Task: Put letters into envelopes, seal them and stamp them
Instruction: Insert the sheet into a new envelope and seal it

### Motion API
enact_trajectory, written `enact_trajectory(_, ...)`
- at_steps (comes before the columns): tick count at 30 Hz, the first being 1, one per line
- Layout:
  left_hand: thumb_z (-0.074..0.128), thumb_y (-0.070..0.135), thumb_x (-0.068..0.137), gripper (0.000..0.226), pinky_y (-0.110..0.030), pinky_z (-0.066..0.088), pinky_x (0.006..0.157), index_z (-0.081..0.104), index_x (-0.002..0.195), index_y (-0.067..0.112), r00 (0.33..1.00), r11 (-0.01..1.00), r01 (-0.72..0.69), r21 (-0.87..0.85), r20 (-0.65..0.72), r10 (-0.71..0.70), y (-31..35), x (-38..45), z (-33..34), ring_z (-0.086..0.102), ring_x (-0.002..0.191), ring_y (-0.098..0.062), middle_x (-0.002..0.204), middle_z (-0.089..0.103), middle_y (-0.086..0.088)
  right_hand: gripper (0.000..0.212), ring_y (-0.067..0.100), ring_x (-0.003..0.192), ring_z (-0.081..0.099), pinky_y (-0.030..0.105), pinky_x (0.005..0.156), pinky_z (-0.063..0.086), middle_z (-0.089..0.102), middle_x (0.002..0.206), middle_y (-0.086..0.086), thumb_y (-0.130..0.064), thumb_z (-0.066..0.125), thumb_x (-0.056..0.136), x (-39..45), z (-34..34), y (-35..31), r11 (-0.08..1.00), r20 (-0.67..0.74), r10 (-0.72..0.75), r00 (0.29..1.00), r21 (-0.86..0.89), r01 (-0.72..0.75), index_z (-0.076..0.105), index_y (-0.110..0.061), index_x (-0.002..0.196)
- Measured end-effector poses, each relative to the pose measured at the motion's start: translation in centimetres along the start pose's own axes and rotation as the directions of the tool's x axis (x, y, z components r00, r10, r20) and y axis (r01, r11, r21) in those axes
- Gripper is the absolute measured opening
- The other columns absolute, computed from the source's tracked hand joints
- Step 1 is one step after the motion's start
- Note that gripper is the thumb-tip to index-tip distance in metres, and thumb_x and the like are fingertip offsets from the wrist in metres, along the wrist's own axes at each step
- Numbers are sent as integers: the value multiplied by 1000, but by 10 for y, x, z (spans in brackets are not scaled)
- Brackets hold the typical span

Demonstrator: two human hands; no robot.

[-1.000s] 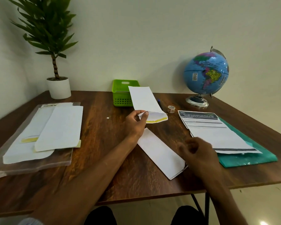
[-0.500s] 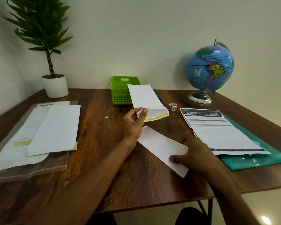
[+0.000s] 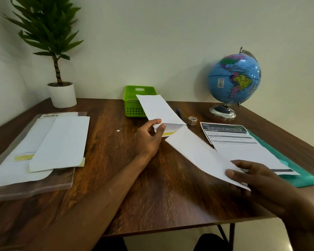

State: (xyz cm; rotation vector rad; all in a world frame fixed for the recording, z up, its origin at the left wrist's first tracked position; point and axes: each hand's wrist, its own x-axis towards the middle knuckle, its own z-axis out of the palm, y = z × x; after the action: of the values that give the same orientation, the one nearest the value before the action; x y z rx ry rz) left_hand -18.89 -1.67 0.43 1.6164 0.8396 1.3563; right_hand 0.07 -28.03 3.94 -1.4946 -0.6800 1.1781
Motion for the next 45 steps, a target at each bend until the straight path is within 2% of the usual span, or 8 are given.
enact_trajectory(3, 70, 35, 93, 38, -30, 61, 82, 70, 125, 16, 1000, 1000, -15, 26, 16, 15, 2, -2, 0, 64, 118, -19, 132, 67, -2, 38, 24, 79, 72, 31, 65, 60, 76, 106, 22, -12, 80, 80, 13, 11, -1, 1000, 1, 5, 1000, -26, -5, 76, -6, 117)
enact_trajectory(10, 66, 33, 96, 35, -39, 56, 98, 69, 128, 20, 999, 996, -14, 87, 35, 11, 6, -3, -4, 59, 124, -17, 137, 65, 0, 46, 16, 63, 74, 20, 48, 58, 78, 90, 19, -6, 78, 73, 32, 20, -5, 990, -69, 47, 996, 140, -37, 72, 2, 118)
enact_trajectory(17, 62, 36, 98, 41, -27, 58, 88, 63, 137, 22, 989, 961, -135, 241, 91, 116, 12, -11, -5, 63, 120, -18, 139, 63, -2, 51, 17, 65, 77, 21, 50, 59, 79, 87, 19, -5, 75, 68, 37, 26, 2, 947, -174, 26, 984, 320, 32, 72, 3, 118)
enact_trajectory(23, 63, 36, 98, 44, -37, 59, 91, 60, 140, 23, 985, 945, -155, 289, 124, 123, 17, -17, -6, 63, 120, -21, 140, 62, -4, 41, 20, 65, 78, 24, 52, 61, 75, 109, 23, 1, 73, 89, 37, 45, -1, 967, -223, -33, 974, 240, 88, 65, -1, 129)
enact_trajectory(28, 62, 38, 98, 44, -35, 55, 99, 61, 139, 22, 988, 952, -135, 274, 112, 108, 20, -15, -9, 59, 124, -18, 139, 62, -2, 35, 23, 64, 77, 26, 53, 61, 70, 119, 24, 2, 77, 85, 36, 54, -7, 983, -200, -94, 975, 134, 122, 68, -5, 118)
enact_trajectory(34, 64, 40, 96, 41, -39, 57, 96, 64, 136, 26, 984, 956, -143, 257, 144, 108, 20, -14, -10, 60, 124, -15, 140, 62, 0, 40, 20, 60, 74, 24, 51, 59, 73, 108, 25, 5, 75, 87, 52, 65, -24, 983, -198, -75, 977, 152, 107, 66, -1, 125)
enact_trajectory(41, 64, 43, 95, 40, -27, 57, 94, 67, 132, 28, 978, 957, -183, 226, 139, 154, 20, -16, -10, 60, 123, -8, 136, 65, 7, 37, 22, 68, 78, 26, 54, 60, 80, 96, 19, 2, 78, 86, 74, 81, -43, 972, -188, -99, 977, 194, 135, 69, -3, 122)
enact_trajectory(45, 65, 43, 94, 39, -21, 57, 91, 68, 130, 28, 979, 959, -197, 202, 88, 183, 23, -15, -10, 60, 115, -2, 133, 67, 7, 40, 29, 91, 80, 38, 70, 67, 79, 108, 19, -7, 80, 84, 67, 83, -29, 915, -203, -74, 976, 377, 148, 68, -3, 122)
